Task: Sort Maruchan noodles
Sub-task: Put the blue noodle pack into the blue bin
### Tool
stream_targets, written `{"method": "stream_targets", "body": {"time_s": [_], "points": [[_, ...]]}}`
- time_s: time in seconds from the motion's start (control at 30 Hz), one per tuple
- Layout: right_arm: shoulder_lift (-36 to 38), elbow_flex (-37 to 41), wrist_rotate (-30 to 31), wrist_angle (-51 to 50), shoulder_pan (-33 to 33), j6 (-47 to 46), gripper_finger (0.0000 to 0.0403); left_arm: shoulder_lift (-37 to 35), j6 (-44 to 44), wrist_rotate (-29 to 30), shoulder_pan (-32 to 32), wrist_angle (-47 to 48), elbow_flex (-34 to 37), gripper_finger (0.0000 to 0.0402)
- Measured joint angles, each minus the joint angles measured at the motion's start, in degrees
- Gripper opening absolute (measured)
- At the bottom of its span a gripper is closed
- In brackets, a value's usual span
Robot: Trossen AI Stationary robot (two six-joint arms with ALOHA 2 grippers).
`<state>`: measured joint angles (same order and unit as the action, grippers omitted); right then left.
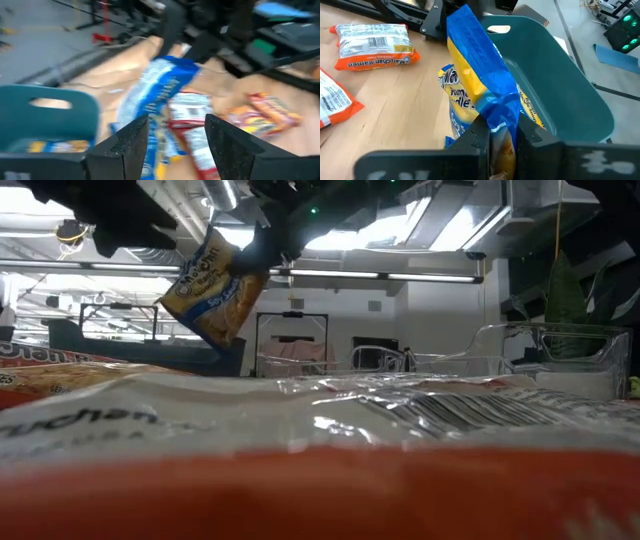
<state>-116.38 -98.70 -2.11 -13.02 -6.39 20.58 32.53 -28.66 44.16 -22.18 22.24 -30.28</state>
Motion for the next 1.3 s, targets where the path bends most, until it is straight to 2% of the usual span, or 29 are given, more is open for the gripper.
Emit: {"method": "stream_targets", "body": {"time_s": [0.13, 0.33, 0.57, 0.7, 0.87, 1.03, 1.3], "points": [[0.0, 0.0, 0.0, -0.1, 0.0, 0.0, 0.0029, 1.8, 2.9, 2.3, 2.2, 0.0, 0.0, 0.0208], [0.0, 0.0, -0.4, 0.1, 0.0, -0.9, 0.0029, 6.0, 2.0, -5.9, 6.7, 0.0, 0.0, 0.0238], [0.0, 0.0, -2.5, 0.1, 0.4, -2.0, 0.0029, 10.1, 2.2, -6.9, 10.5, -2.2, 0.1, 0.0267], [0.0, 0.0, -3.7, 0.8, 0.8, -2.1, 0.0029, 12.1, 2.2, -10.2, 12.3, -2.5, 0.1, 0.0271], [0.0, 0.0, -4.6, 3.7, 1.6, -2.3, 0.0029, 15.8, 1.7, -15.3, 13.9, -3.2, 0.1, 0.0267], [0.2, 0.0, -4.5, 3.2, 2.0, -2.4, 0.0029, 17.4, -3.9, -14.3, 15.1, -3.6, 0.1, 0.0259], [0.2, 0.0, -4.6, 3.2, 1.8, -2.5, 0.0044, 17.3, -4.1, -13.9, 15.7, -3.9, 0.1, 0.0186]]}}
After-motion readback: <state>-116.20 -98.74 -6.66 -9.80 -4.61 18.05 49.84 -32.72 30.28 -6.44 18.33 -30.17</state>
